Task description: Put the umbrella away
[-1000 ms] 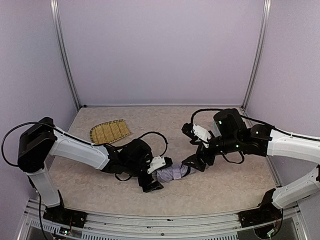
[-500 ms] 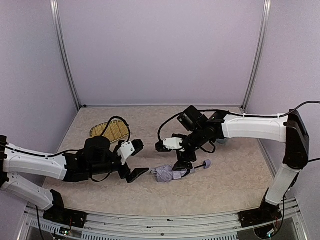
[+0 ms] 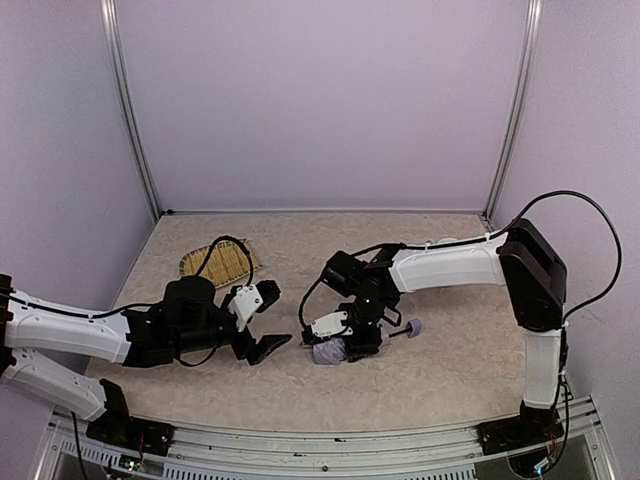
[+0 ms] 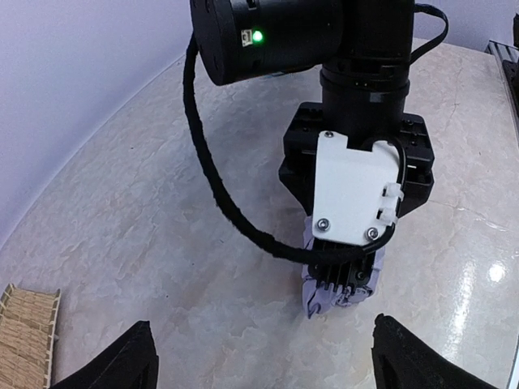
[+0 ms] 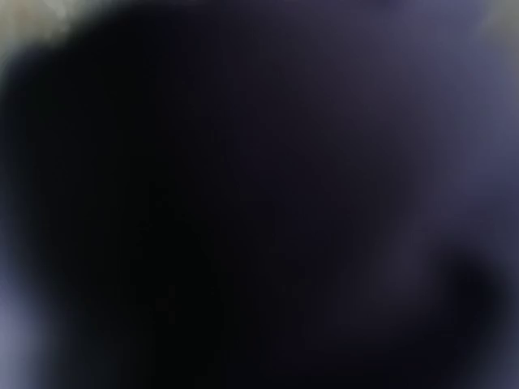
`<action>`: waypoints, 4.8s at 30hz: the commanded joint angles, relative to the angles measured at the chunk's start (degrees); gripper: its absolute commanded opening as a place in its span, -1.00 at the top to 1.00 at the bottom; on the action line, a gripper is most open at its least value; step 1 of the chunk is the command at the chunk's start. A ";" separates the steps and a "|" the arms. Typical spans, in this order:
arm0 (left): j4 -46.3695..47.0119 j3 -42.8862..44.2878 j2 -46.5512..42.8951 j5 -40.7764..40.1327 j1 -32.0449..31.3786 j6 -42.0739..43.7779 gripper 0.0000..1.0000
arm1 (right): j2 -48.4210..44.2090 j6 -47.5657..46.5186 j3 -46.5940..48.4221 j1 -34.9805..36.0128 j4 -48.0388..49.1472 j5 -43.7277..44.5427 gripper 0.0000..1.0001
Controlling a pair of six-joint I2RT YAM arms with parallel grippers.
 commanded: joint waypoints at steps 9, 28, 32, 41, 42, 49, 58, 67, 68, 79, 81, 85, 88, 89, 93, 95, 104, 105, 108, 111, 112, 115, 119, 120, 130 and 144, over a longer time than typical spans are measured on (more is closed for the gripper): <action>1.30 -1.30 -3.01 -2.87 0.71 -0.90 -0.76 | 1.04 2.38 4.56 2.51 0.37 2.60 0.67; -3.41 0.36 -34.48 -25.23 3.56 -9.32 -0.78 | -14.01 41.28 16.95 -2.51 83.47 -15.40 1.00; -6.06 1.76 -34.38 -24.40 3.92 -10.95 -0.78 | -17.86 44.55 7.94 0.27 101.70 -11.72 1.00; -4.75 -0.90 -29.16 -20.94 4.76 -12.30 -0.76 | 5.02 56.31 -39.81 3.27 118.21 1.80 1.00; -4.51 -1.02 -28.37 -20.71 4.93 -12.00 -0.76 | 6.98 57.52 -42.42 3.82 121.04 1.36 1.00; -2.22 -0.45 -23.27 -18.92 5.74 -11.57 -0.76 | 1.19 47.19 -45.34 5.92 114.22 6.79 1.00; -2.66 1.78 -18.36 -14.11 5.87 -11.35 -0.77 | -16.46 40.64 -31.89 5.19 94.72 0.78 1.00; -3.07 2.24 -18.93 -8.88 5.87 -10.94 -0.78 | -26.06 45.94 -18.49 4.22 63.31 -6.03 1.00; -3.10 2.23 -19.05 -8.29 5.87 -10.72 -0.78 | -26.62 49.28 -17.53 3.91 60.65 -6.99 1.00; -4.63 2.40 -16.29 -7.18 5.87 -12.76 -0.82 | -20.26 82.46 -21.56 -2.35 50.08 -25.97 1.00; -4.57 2.40 -15.32 -7.48 5.95 -13.30 -0.82 | -17.58 84.81 -23.70 -2.93 52.88 -27.96 1.00; -5.55 3.02 -12.95 -7.32 5.96 -14.17 -0.82 | -11.89 89.86 -27.94 -4.28 61.29 -32.39 1.00; -6.02 3.19 -11.90 -6.89 5.96 -14.31 -0.82 | -8.60 90.22 -28.93 -5.28 62.33 -32.18 0.87; -6.05 3.18 -11.76 -6.79 5.96 -14.25 -0.82 | -7.92 89.96 -29.07 -5.69 61.81 -31.93 0.78; -5.95 2.86 -11.03 -6.83 6.26 -14.24 -0.82 | -7.48 87.79 -29.49 -6.59 58.51 -29.78 0.22; -6.13 2.98 -10.30 -6.84 6.46 -14.16 -0.82 | -8.47 86.96 -29.94 -6.85 56.65 -28.09 -0.31; -5.63 3.32 -8.68 -5.05 6.82 -13.83 -0.82 | -15.57 83.95 -32.39 -7.07 47.09 -17.83 -1.00; -5.35 3.26 -8.46 -4.83 6.83 -13.73 -0.83 | -17.13 83.55 -32.70 -7.06 46.08 -16.65 -1.00; -4.88 3.14 -6.86 -4.69 7.00 -13.35 -0.83 | -20.27 81.64 -32.42 -7.06 42.92 -14.97 -1.00; -4.15 3.06 -3.47 -4.54 7.16 -13.28 -0.83 | -22.63 79.29 -30.41 -7.08 39.97 -15.75 -1.00; -3.68 3.16 -1.56 -4.23 7.26 -13.28 -0.82 | -23.13 78.11 -29.73 -7.06 38.73 -15.01 -1.00; -1.72 3.76 3.66 -2.11 7.53 -13.36 -0.81 | -23.73 75.68 -27.55 -7.24 34.17 -11.84 -0.98; 0.45 6.73 11.42 0.76 7.88 -13.22 -0.71 | -23.63 73.68 -25.04 -6.82 33.91 -14.49 -0.78; 0.24 7.80 13.08 0.69 8.01 -13.41 -0.70 | -23.25 73.64 -24.51 -6.44 33.82 -14.64 -0.75; 3.69 10.56 22.55 1.82 8.55 -14.71 -0.70 | -21.95 72.13 -21.46 -3.37 32.10 -10.60 -0.80; 7.32 19.81 33.53 4.93 8.94 -10.11 -0.70 | -36.86 70.05 -29.04 -12.13 31.52 -2.76 -0.90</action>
